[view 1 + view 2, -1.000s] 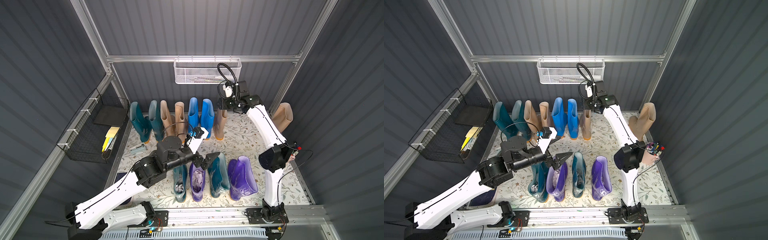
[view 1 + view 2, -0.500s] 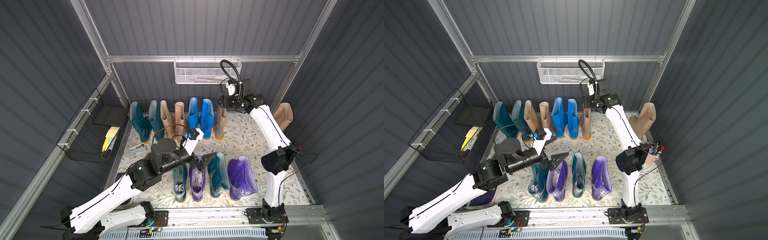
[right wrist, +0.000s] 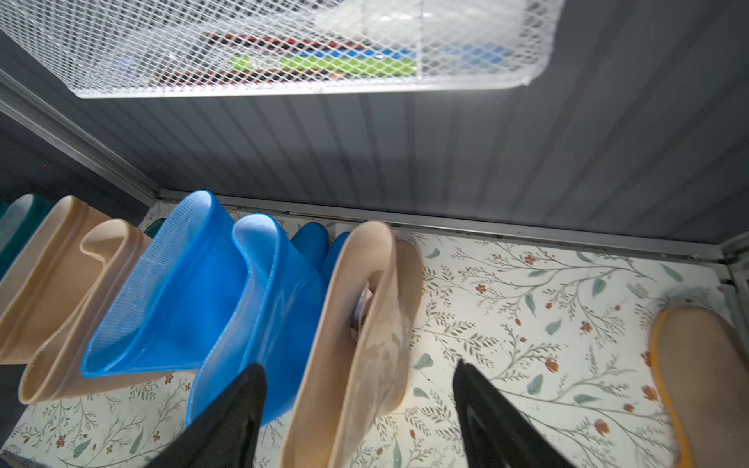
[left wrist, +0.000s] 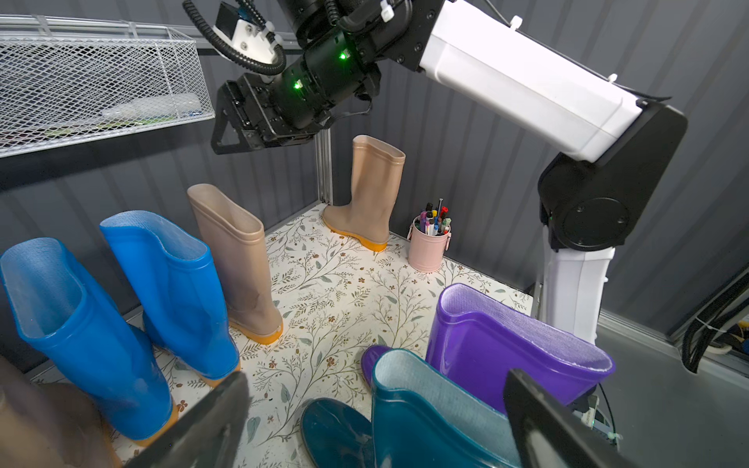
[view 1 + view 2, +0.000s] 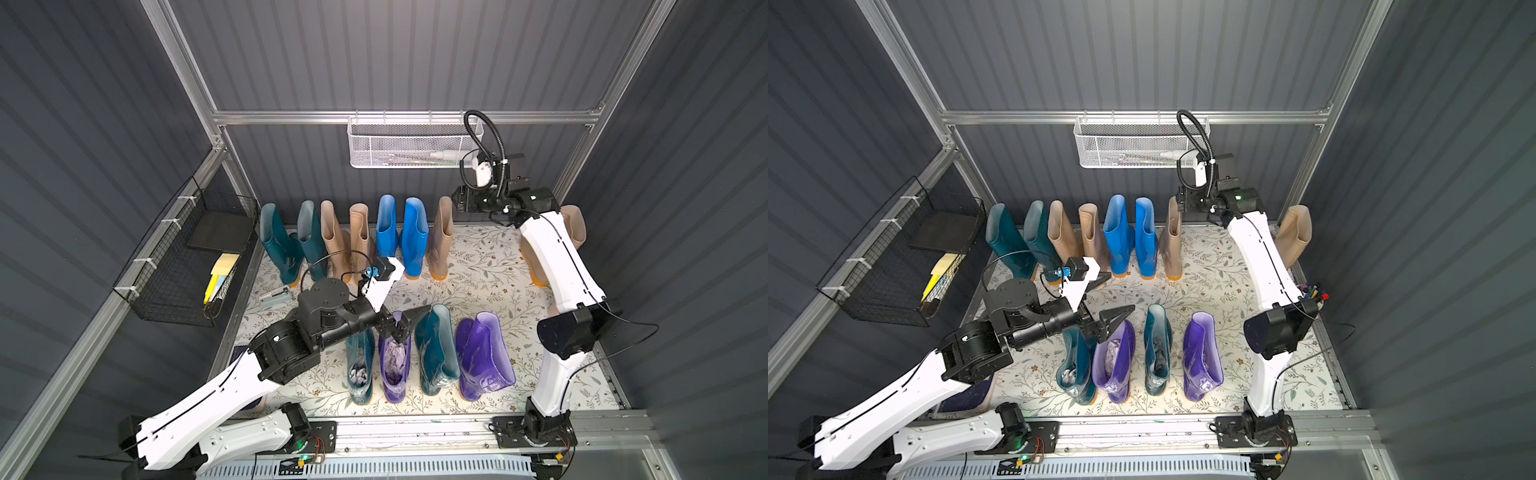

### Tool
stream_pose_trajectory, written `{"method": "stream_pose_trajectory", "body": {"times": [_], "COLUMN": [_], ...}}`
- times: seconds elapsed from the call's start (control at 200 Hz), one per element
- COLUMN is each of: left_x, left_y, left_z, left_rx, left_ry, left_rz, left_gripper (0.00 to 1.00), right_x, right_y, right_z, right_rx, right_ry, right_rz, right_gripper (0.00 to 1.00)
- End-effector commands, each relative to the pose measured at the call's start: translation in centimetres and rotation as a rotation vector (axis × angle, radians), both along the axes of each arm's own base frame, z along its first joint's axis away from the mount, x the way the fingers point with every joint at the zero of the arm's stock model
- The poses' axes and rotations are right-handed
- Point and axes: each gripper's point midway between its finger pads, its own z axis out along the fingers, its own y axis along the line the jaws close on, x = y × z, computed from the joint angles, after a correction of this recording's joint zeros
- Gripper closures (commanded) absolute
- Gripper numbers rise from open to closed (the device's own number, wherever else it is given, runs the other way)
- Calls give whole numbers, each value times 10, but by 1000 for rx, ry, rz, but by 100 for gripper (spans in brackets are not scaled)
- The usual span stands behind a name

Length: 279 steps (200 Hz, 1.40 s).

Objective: Match and arrange rain boots in pairs
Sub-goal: Place the rain boot at the center of the board, then pair a pair of rain boots at the center of the board.

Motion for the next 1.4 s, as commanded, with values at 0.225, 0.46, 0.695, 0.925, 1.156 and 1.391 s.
{"method": "stream_pose_trajectory", "body": {"times": [0.225, 0.46, 0.695, 0.925, 1.156, 1.391], "left_x": [0, 0, 1, 3, 1, -1], "left_y": [1, -2, -4, -8, -4, 1], "left_z": [-1, -1, -1, -3, -5, -6], "left_rx": [3, 7, 11, 15, 12, 9], "left_ry": [7, 10, 12, 13, 19, 26], "left_rz": [5, -3, -6, -8, -4, 6], "left_gripper": [1, 1, 0, 1, 0, 1], "right_x": [-17, -32, -47, -51, -50, -52], "right_y": [-89, -149, -192, -206, -221, -244], "right_z": [7, 2, -10, -15, -19, -32], "right_rx": [14, 3, 31, 68, 56, 26], "right_ry": [-20, -13, 12, 10, 20, 41], "right_rz": [-172, -295, -401, -437, -491, -580], "right_gripper": [20, 18, 16, 14, 13, 13]}}
